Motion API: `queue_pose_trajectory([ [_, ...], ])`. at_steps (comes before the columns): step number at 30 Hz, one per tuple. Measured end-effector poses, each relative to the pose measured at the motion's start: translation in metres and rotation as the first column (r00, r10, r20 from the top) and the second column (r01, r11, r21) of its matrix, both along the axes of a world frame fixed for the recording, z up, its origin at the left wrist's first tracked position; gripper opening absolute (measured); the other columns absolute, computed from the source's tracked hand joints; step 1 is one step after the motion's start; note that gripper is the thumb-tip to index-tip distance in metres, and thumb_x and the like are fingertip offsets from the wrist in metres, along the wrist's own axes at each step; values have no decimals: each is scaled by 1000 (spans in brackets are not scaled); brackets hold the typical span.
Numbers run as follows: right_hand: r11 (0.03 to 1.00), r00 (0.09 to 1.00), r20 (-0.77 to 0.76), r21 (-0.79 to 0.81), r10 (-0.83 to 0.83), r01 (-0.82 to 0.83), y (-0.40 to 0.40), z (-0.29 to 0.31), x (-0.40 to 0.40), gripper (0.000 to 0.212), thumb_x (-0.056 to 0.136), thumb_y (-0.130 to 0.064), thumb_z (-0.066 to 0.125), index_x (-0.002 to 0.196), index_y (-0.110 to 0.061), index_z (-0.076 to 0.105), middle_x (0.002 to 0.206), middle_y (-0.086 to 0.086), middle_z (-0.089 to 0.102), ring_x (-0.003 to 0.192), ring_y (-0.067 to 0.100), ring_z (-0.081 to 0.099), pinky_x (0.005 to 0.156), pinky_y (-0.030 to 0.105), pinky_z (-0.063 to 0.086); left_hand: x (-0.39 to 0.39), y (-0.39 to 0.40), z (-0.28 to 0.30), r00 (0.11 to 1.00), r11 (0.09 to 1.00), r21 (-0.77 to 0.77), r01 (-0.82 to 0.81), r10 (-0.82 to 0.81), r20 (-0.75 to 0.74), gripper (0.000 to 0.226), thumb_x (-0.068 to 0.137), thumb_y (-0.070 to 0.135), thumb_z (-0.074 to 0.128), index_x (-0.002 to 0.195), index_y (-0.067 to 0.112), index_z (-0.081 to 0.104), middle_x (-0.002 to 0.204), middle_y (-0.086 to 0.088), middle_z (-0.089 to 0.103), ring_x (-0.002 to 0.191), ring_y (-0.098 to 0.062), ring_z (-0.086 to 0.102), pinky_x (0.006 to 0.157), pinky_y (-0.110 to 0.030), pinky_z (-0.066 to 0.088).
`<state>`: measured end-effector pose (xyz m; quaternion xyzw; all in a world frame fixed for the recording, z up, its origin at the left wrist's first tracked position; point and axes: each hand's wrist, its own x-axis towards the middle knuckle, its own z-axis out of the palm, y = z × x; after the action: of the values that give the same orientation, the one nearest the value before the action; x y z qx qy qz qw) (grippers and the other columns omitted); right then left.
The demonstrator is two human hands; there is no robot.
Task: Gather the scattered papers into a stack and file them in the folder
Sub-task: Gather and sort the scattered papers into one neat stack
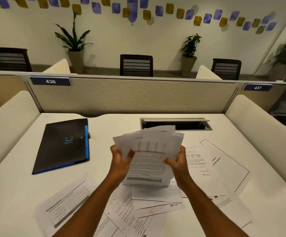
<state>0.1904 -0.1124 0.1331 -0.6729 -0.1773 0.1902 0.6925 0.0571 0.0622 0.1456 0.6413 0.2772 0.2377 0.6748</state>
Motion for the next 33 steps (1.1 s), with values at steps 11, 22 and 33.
queue_pose_trajectory([
  [11,987,986,67,60,-154,150,-2,7,4,36,89,-3,71,121,-14,57,112,7,70,101,20,70,79,33,64,-11,-11,5,994,997,71,-23,16,104,31,98,10,47,124,21,34,111,-4,57,99,-18,66,70,-27,59],
  [22,978,974,102,64,-203,197,3,5,-14,37,93,-13,69,124,-17,50,111,1,67,101,17,69,72,26,63,-12,-27,-2,991,982,188,-23,-2,132,31,98,7,47,119,24,31,113,-2,56,104,-18,64,74,-32,60],
  [33,973,974,-19,-54,-228,226,0,-28,-27,36,90,-11,73,123,-17,59,112,2,70,106,19,67,79,26,60,-15,-40,-34,997,992,114,-62,56,48,25,100,17,46,112,37,39,114,0,58,107,-19,61,81,-40,60],
])
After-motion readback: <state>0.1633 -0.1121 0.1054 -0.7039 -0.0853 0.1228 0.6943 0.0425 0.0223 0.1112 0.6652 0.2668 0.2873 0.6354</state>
